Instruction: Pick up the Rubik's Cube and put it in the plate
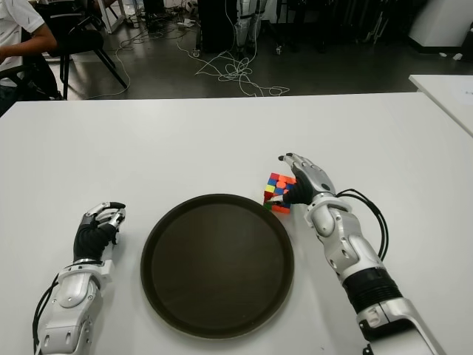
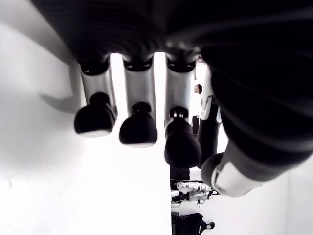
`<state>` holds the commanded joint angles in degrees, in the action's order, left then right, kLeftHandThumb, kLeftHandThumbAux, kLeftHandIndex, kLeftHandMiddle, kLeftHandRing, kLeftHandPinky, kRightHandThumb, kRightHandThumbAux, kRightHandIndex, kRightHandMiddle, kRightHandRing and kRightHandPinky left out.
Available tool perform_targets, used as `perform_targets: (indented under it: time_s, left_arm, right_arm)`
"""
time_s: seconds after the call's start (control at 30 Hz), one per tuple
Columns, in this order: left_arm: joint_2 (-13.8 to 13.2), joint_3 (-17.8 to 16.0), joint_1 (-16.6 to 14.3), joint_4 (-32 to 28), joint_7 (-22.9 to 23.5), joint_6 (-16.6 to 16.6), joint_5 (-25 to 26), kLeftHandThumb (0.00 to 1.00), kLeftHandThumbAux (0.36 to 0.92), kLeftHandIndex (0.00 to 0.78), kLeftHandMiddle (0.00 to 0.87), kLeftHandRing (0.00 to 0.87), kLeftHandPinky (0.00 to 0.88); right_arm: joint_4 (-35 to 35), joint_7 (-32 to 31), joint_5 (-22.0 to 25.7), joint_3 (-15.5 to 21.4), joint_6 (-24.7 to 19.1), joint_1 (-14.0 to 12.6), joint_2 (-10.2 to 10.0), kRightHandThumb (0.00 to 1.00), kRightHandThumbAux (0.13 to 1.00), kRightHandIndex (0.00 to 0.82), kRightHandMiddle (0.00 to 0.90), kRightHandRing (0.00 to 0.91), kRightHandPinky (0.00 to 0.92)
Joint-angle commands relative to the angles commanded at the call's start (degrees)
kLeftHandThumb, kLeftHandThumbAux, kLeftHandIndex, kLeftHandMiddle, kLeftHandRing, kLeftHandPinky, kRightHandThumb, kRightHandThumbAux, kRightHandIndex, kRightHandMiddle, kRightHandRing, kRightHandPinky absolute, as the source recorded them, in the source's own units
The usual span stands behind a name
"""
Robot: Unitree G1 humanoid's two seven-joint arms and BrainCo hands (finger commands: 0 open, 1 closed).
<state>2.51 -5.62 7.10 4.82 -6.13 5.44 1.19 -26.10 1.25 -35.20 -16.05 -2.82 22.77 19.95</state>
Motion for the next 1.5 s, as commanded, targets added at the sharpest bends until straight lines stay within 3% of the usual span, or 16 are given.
perform_targets:
  time_s: [0.3, 1.1, 1.5]
  left_arm:
    - [-0.54, 0.52, 0.00, -0.03, 0.11, -0.03, -0.75, 0.711, 0.704, 0.444, 0.806, 0.818, 0.813]
    - [-0.58, 0.62, 0.19, -0.29, 1.33, -0.29, -0.18, 0.711, 0.704, 0.444, 0.811, 0.820, 0.818]
    - [-0.32, 0.35, 0.26, -0.26, 1.55, -0.78, 0.52, 0.712, 0.703, 0.444, 0.815, 0.826, 0.821]
  right_arm:
    - [-0.60, 0.21, 0.50, 0.30, 0.48, 0.15, -0.14, 0.000, 0.715, 0.000, 0.000, 0.000, 0.000]
    - [-0.55, 0.67, 0.28, 0.10, 1.42, 0.18, 0.26, 0.000, 0.767, 0.000, 0.000, 0.000, 0.000]
    - [0.25, -0.77, 0.00, -0.35, 0.44, 0.39, 0.17, 0.000, 0.720, 0.000, 0.000, 0.000, 0.000]
